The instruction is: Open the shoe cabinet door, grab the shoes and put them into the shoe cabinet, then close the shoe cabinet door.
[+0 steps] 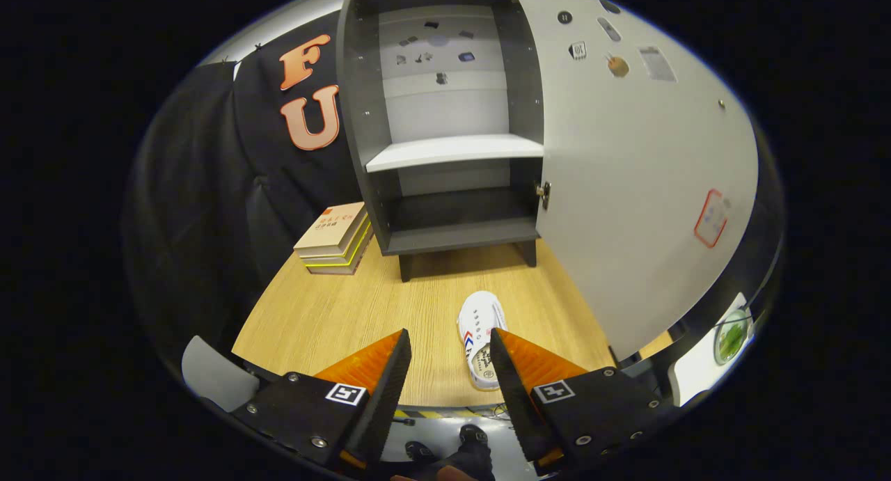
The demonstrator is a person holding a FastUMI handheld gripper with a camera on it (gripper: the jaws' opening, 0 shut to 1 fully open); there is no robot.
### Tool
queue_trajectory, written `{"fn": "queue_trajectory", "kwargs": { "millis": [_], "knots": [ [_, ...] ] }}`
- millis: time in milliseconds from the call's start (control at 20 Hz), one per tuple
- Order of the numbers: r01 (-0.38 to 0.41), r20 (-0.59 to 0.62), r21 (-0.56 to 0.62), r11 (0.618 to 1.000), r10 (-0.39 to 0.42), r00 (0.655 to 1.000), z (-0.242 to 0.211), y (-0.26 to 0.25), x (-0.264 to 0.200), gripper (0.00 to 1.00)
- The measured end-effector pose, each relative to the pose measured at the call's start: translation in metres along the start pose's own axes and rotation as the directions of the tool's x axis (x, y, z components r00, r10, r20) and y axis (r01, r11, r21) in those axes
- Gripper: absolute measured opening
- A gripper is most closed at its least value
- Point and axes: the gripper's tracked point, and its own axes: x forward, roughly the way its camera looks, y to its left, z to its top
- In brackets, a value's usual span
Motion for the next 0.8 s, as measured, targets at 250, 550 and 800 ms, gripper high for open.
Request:
{"fn": "queue_trajectory", "kwargs": {
  "millis": [250, 550, 800],
  "knots": [
    [-0.021, -0.153, 0.076, 0.997, 0.032, 0.988, -0.054, -0.01, 0.069, 0.73],
    [-0.033, -0.272, 0.132, 0.991, 0.069, 0.96, -0.098, -0.024, 0.14, 0.77],
    [-0.053, -0.323, 0.164, 0.985, 0.105, 0.941, -0.116, -0.027, 0.181, 0.74]
  ]
}}
